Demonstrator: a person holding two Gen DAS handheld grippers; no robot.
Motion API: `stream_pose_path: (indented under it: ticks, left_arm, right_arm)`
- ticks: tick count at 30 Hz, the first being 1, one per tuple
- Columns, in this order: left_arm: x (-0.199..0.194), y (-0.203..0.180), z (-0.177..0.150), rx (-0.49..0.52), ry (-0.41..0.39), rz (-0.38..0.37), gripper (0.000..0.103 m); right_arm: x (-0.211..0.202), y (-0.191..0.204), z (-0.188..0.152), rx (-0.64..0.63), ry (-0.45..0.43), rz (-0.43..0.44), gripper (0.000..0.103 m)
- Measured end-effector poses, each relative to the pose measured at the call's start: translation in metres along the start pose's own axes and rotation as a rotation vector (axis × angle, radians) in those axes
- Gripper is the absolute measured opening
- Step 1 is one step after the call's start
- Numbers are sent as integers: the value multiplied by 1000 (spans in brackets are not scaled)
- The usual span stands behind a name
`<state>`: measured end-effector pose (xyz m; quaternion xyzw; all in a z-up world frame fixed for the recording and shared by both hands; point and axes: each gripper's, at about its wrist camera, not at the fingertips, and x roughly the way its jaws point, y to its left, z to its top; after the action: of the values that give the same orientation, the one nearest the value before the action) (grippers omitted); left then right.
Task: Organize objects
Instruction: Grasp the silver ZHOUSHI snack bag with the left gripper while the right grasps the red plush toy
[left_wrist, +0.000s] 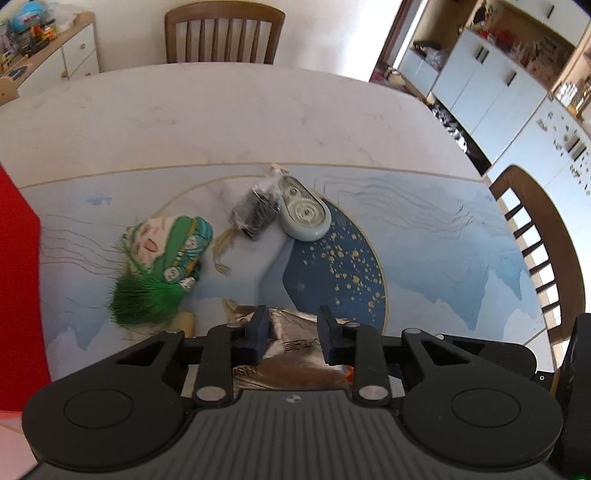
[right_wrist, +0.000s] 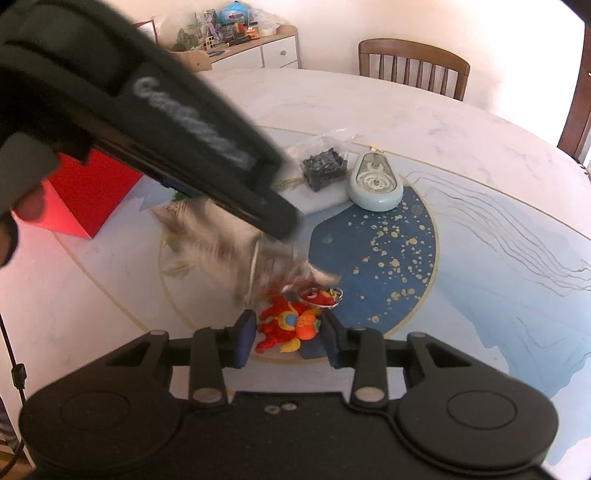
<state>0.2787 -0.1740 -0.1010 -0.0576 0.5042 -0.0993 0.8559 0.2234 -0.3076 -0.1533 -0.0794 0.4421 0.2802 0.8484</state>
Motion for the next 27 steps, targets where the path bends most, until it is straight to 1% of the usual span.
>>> stream_pose_path:
  ticks: [3, 5, 7, 9, 10, 11, 12, 13, 15, 18, 24, 27]
  left_arm:
    - [-1, 6, -2, -2, 1, -17, 26]
    - [3, 7, -3, 8, 24, -40, 26]
    - [6, 8, -5, 19, 26, -32, 27]
    - [9, 7, -7, 59, 32, -32, 34]
    - [10, 5, -9, 87, 33, -26, 53]
    - [12, 3, -10, 121, 30, -15, 77]
    - [12, 2, -12, 148, 21, -10, 82]
    - [13, 1, -14, 172, 15, -10, 83]
    - [19, 0, -16, 208, 32, 3, 83]
    - [28, -1, -20, 240, 63, -13, 83]
    - [37, -17, -29, 333, 72, 19, 83]
    - [41, -22, -32, 366, 77, 24, 83]
  right_arm:
    - [-3, -2, -1, 9, -2, -2, 36]
    - [-4, -3, -1, 11, 1, 1, 36]
    - [-1, 5, 3, 5, 7, -10, 36]
    - [-6, 4, 0, 2, 8, -9, 36]
    - [-8, 6, 0, -3, 8, -9, 36]
    - [-9, 3, -1, -8, 9, -8, 36]
    - [-10, 1, -3, -12, 11, -10, 36]
    - [-11, -2, -4, -15, 15, -14, 36]
    - [-12, -8, -8, -10, 25, -18, 36]
    - [-17, -16, -13, -1, 33, -17, 36]
    - [-26, -27, -24, 9, 44, -25, 36]
    - [-30, -29, -25, 18, 43, -26, 36]
